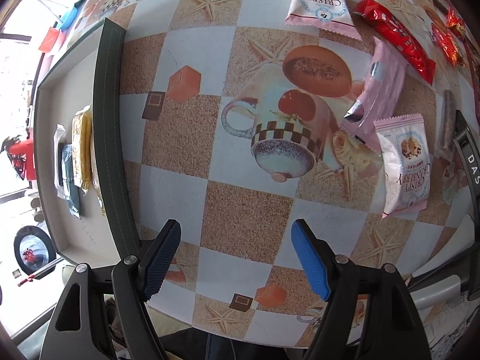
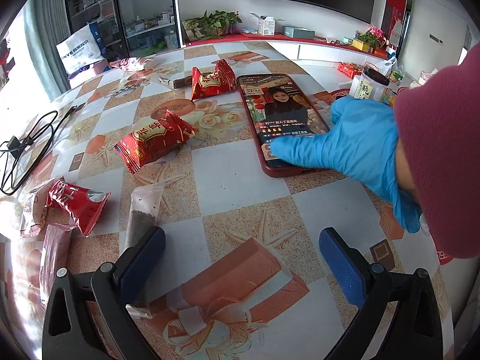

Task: Organize snacks

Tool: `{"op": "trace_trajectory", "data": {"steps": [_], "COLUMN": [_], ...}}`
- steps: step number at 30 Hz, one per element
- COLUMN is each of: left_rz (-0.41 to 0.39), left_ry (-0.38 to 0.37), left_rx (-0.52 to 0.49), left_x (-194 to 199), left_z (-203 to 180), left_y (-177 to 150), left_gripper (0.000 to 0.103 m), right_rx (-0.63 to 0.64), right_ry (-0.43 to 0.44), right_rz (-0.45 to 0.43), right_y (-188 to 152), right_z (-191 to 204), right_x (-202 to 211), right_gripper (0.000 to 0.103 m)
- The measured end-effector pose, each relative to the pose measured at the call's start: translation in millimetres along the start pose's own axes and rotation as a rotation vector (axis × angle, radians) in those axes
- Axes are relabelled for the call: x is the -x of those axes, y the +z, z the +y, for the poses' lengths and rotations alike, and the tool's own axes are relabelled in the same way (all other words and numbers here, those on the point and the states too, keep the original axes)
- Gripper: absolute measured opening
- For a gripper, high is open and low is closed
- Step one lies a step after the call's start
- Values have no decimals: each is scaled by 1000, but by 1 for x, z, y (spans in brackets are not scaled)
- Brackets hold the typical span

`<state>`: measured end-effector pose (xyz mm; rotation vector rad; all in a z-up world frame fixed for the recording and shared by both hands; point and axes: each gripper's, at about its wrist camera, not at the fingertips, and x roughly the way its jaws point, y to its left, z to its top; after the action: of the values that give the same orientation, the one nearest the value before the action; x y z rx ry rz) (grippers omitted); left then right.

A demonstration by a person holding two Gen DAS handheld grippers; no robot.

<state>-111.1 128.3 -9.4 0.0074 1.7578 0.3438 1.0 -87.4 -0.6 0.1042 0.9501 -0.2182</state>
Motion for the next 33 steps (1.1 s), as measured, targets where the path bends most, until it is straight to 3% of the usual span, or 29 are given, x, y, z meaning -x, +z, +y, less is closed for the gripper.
{"op": "trace_trajectory", "data": {"steps": [10,20,33], "left_rz": [-21,-19,-61], "left_ry": [-16,-18,-18], "left_rx": [-12,-16,-31], "left_x": [7,3,32], "left_z": [-14,-19,-20], "left_y": [20,7,34], "left_gripper": [79,79,79], "right_rx": [0,0,0], "right_ry": [0,0,0], "right_rz": [0,0,0], "right_y": [1,1,0], "right_z": [0,0,0], "right_x": [0,0,0], "right_gripper": [103,103,103]}}
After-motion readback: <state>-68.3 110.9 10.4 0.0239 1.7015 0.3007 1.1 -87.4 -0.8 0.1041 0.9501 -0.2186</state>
